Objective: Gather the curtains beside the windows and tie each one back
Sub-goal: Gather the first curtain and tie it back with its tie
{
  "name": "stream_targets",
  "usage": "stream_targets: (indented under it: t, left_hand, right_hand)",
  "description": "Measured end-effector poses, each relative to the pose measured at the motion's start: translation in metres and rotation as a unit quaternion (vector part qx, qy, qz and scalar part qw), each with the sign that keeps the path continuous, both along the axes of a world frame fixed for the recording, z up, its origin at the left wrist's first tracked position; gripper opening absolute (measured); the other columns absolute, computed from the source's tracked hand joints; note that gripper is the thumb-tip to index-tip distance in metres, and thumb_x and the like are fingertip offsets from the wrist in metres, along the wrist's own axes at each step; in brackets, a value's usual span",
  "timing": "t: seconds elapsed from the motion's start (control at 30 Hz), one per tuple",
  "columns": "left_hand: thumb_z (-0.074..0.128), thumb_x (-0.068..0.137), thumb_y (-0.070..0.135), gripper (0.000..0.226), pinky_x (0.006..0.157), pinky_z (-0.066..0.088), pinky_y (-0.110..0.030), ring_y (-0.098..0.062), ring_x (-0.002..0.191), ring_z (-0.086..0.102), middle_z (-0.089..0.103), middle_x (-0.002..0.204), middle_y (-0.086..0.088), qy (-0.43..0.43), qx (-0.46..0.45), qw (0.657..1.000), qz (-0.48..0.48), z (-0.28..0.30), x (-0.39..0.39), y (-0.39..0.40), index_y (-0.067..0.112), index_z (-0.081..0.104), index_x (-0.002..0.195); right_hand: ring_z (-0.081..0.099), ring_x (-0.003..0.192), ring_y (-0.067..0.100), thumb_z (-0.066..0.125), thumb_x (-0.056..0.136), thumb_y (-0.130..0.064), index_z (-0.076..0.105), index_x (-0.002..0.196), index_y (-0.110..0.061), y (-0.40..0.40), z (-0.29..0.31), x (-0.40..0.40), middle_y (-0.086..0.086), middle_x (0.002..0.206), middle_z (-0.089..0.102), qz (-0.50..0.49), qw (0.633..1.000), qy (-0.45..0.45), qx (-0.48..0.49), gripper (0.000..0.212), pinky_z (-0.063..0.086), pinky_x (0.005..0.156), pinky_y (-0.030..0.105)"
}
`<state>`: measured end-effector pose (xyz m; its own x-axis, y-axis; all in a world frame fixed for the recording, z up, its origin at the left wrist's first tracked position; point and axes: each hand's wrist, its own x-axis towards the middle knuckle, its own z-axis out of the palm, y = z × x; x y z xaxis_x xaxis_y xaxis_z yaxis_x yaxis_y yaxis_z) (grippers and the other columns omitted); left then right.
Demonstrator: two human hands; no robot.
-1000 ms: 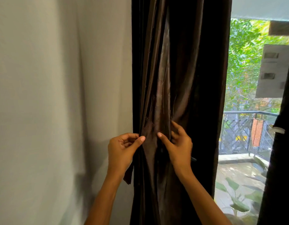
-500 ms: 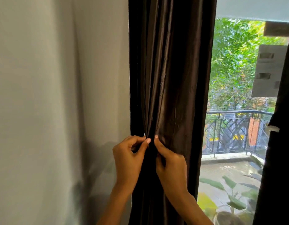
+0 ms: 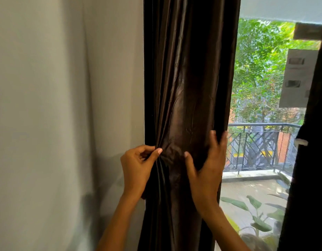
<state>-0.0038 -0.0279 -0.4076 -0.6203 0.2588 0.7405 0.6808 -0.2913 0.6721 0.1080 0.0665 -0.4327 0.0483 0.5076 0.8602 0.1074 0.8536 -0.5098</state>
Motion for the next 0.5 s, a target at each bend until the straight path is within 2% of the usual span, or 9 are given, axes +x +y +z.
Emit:
stream_targets:
  t: [0.03,0.07,0.13,0.17,0.23,0.3,0.37,0.43,0.5]
  left_hand:
    - [0.079,0.073,0.017,0.008,0.064,0.049,-0.008,0.002,0.066,0.067,0.070,0.070,0.013,-0.004,0.000,1.000,-0.002,0.000,-0.001,0.000,0.015,0.075,0.080]
    - [0.079,0.073,0.017,0.008,0.064,0.050,-0.008,0.002,0.066,0.067,0.070,0.070,0.013,-0.005,0.000,1.000,-0.003,-0.001,-0.001,0.000,0.015,0.075,0.080]
    - [0.078,0.074,0.015,0.006,0.063,0.049,-0.008,0.002,0.066,0.067,0.069,0.070,0.013,-0.005,0.003,1.000,-0.007,-0.001,0.002,0.001,0.014,0.075,0.080]
    - [0.078,0.075,0.014,0.006,0.062,0.049,-0.007,0.002,0.066,0.067,0.069,0.069,0.014,-0.003,0.003,1.000,-0.011,-0.002,0.005,0.002,0.015,0.074,0.079]
    - [0.077,0.076,0.014,0.006,0.061,0.048,-0.006,0.003,0.066,0.066,0.069,0.068,0.015,0.009,0.003,1.000,-0.013,-0.002,0.011,0.002,0.018,0.073,0.078]
    - [0.076,0.077,0.014,0.009,0.061,0.047,-0.005,0.004,0.067,0.066,0.068,0.069,0.016,0.020,0.007,1.000,-0.012,-0.003,0.016,0.003,0.022,0.072,0.078]
    - [0.076,0.078,0.014,0.010,0.062,0.047,-0.007,0.003,0.068,0.066,0.069,0.070,0.015,0.022,0.013,1.000,-0.007,-0.005,0.018,0.003,0.023,0.072,0.077]
    - [0.075,0.079,0.015,0.007,0.064,0.050,-0.011,0.001,0.070,0.066,0.070,0.072,0.012,0.020,0.016,1.000,-0.003,-0.007,0.018,0.003,0.022,0.073,0.078]
    - [0.073,0.080,0.016,0.006,0.066,0.051,-0.013,0.001,0.071,0.067,0.070,0.074,0.011,0.021,0.019,1.000,-0.004,-0.008,0.018,0.003,0.022,0.073,0.081]
  right_hand:
    - [0.023,0.144,0.017,0.067,0.087,-0.018,0.029,0.148,-0.015,0.004,0.005,0.001,0.005,0.156,0.023,0.014,0.999,0.022,-0.033,0.073,0.025,0.116,0.037]
    - [0.035,0.137,0.010,0.068,0.087,-0.014,0.030,0.148,-0.014,0.007,0.007,0.000,0.000,0.149,0.035,0.036,0.998,0.027,-0.043,0.072,0.031,0.112,0.024]
    - [0.050,0.110,-0.006,0.064,0.086,0.002,0.047,0.139,-0.010,0.005,0.005,-0.006,-0.007,0.118,0.058,0.044,0.999,-0.013,0.008,0.057,0.035,0.093,-0.001]
    - [0.053,0.101,-0.006,0.062,0.084,0.009,0.052,0.134,-0.008,0.002,0.001,-0.009,-0.006,0.107,0.064,0.047,0.998,-0.036,0.034,0.054,0.036,0.088,-0.004]
    - [0.062,0.091,0.005,0.059,0.082,0.016,0.054,0.133,-0.009,-0.003,-0.007,-0.014,0.004,0.096,0.072,0.082,0.992,-0.079,0.047,0.056,0.041,0.083,-0.001]
    - [0.063,0.077,0.013,0.058,0.081,0.018,0.053,0.133,-0.009,-0.004,-0.011,-0.017,0.007,0.080,0.070,0.116,0.987,-0.103,0.052,0.059,0.043,0.071,0.000]
    - [0.062,0.072,0.008,0.057,0.082,0.017,0.054,0.132,-0.008,-0.005,-0.009,-0.017,-0.001,0.073,0.067,0.139,0.983,-0.109,0.056,0.056,0.041,0.066,-0.001]
    - [0.059,0.066,-0.008,0.055,0.084,0.015,0.054,0.131,-0.008,-0.008,-0.007,-0.016,-0.014,0.073,0.062,0.174,0.977,-0.115,0.048,0.053,0.039,0.063,-0.002]
    - [0.058,0.063,-0.011,0.052,0.086,0.013,0.049,0.134,-0.013,-0.011,-0.010,-0.016,-0.009,0.083,0.068,0.211,0.969,-0.127,0.031,0.055,0.040,0.059,0.001]
